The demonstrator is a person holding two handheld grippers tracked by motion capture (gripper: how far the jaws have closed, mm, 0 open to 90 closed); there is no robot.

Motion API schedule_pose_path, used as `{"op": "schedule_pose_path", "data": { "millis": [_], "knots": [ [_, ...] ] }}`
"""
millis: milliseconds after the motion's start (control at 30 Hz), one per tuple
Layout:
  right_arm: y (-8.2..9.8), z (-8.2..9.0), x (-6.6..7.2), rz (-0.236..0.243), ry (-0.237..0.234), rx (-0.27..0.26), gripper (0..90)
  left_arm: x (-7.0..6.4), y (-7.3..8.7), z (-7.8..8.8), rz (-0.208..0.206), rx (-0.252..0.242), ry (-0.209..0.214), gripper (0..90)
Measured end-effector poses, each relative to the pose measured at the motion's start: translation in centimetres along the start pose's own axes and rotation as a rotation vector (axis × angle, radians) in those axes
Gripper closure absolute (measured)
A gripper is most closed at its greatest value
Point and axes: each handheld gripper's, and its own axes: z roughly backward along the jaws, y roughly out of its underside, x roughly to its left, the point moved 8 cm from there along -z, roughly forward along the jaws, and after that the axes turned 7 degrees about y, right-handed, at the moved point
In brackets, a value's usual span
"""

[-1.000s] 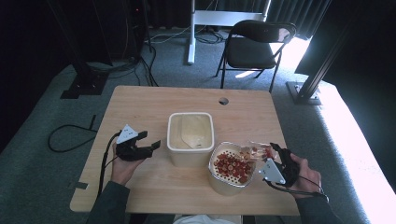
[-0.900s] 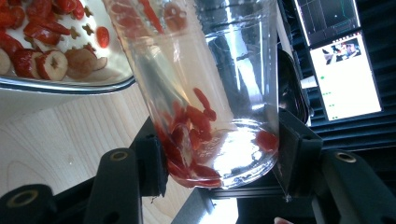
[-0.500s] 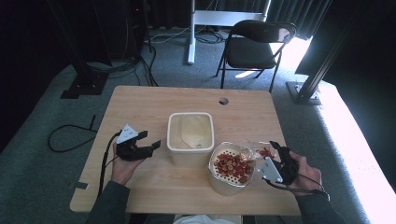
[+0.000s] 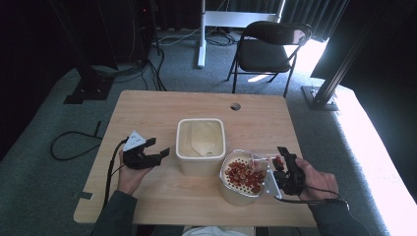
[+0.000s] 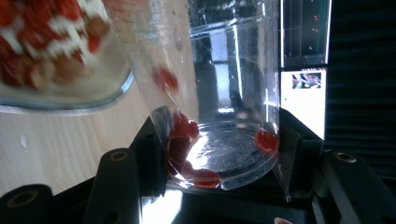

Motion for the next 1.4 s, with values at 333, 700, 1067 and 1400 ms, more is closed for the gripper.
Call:
{"op": "schedule_pose_path", "data": {
  "millis": [333,700,1067,1400],
  "knots": [
    [-0.5,0.0,-0.6,0.013,0.024,-0.011,45.3,0.0,0.0,0.0,0.002,0.000,-0.001,26.9],
    [0.0,-0.4,-0.7,-0.010,0.030,0.004,45.3,0.0,0.1,0.0,0.002,0.001,0.002,26.9],
    [-0.8,0.1,-0.4,-0.009,0.027,-0.023,45.3,-0.1,0.2,-0.3,0.006,0.001,0.006,26.9],
    [-0.1,-0.2,-0.2,-0.044,0.019,-0.007,45.2,-0.1,0.2,-0.3,0.007,-0.002,0.006,26.9]
  ]
}}
